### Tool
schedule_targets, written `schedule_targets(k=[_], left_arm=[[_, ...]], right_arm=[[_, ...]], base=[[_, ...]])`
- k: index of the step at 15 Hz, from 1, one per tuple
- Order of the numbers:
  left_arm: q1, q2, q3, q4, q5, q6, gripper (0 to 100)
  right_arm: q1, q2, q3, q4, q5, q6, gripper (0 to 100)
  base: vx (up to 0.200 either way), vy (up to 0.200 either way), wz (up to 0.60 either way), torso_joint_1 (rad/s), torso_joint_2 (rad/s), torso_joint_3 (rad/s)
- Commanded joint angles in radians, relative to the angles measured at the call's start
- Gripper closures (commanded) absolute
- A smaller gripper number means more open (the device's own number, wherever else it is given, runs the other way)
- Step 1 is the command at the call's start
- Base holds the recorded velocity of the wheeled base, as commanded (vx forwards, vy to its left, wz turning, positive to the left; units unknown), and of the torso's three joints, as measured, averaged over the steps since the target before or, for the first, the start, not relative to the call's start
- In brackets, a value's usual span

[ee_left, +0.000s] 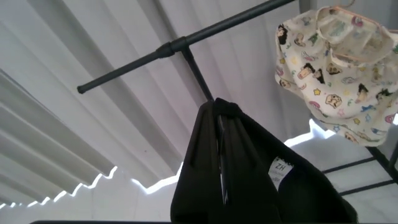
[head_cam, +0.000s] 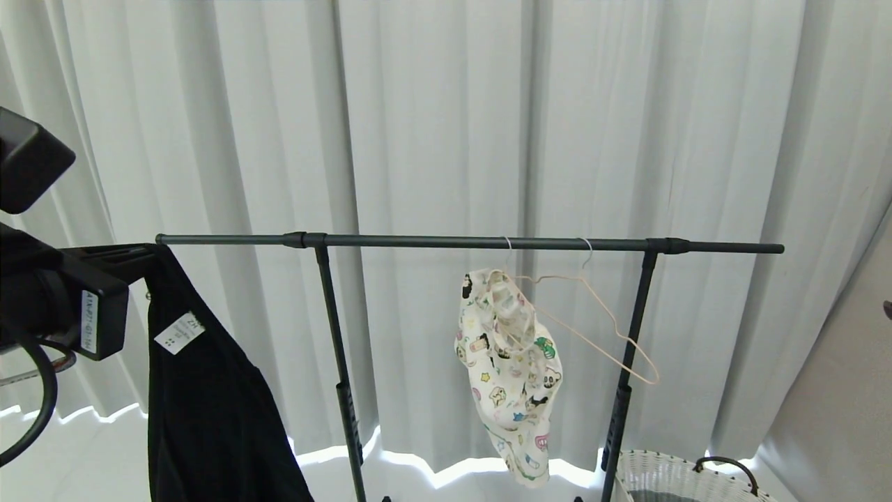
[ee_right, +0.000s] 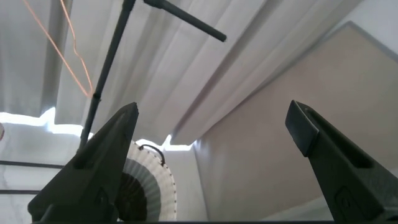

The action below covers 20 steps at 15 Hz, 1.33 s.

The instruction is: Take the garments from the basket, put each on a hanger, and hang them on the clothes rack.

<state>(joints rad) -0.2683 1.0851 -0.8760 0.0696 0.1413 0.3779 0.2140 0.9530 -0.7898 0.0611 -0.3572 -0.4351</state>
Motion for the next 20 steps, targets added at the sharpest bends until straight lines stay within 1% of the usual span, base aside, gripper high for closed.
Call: schedule_targets(k=[1, 13, 16, 17, 19, 20], left_arm=[[0.000, 0.001, 0.000, -0.001, 0.000, 0.001, 100], [-0.008, 0.004, -0.018, -0.001, 0.000, 0.007, 100], [-0.012, 0.002, -0.018, -0.001, -0.002, 0.007, 100], [-0.025, -0.001, -0.017, -0.001, -0.002, 0.007, 100], [-0.040, -0.004, -0.014, -0.001, -0.002, 0.006, 100], [-0.065, -0.004, -0.012, -0.001, -0.002, 0.006, 100]], right_arm=[[0.001, 0.001, 0.000, 0.000, 0.000, -0.001, 0], [0.001, 0.000, 0.020, 0.002, 0.006, 0.006, 0], [0.001, 0.003, 0.073, 0.002, 0.006, 0.061, 0], [0.001, 0.007, 0.093, 0.002, 0.011, 0.067, 0], [-0.001, 0.015, 0.116, 0.005, 0.038, 0.075, 0], [-0.018, 0.043, 0.133, 0.009, 0.096, 0.081, 0]], base=[[0.200, 0.000, 0.00, 0.017, 0.01, 0.002], [0.200, 0.000, 0.00, 0.004, 0.00, 0.001], [0.200, 0.000, 0.00, 0.004, 0.00, 0.001], [0.000, 0.000, 0.00, 0.000, 0.00, 0.000], [0.000, 0.000, 0.00, 0.000, 0.00, 0.000], [0.000, 0.000, 0.00, 0.000, 0.00, 0.000]])
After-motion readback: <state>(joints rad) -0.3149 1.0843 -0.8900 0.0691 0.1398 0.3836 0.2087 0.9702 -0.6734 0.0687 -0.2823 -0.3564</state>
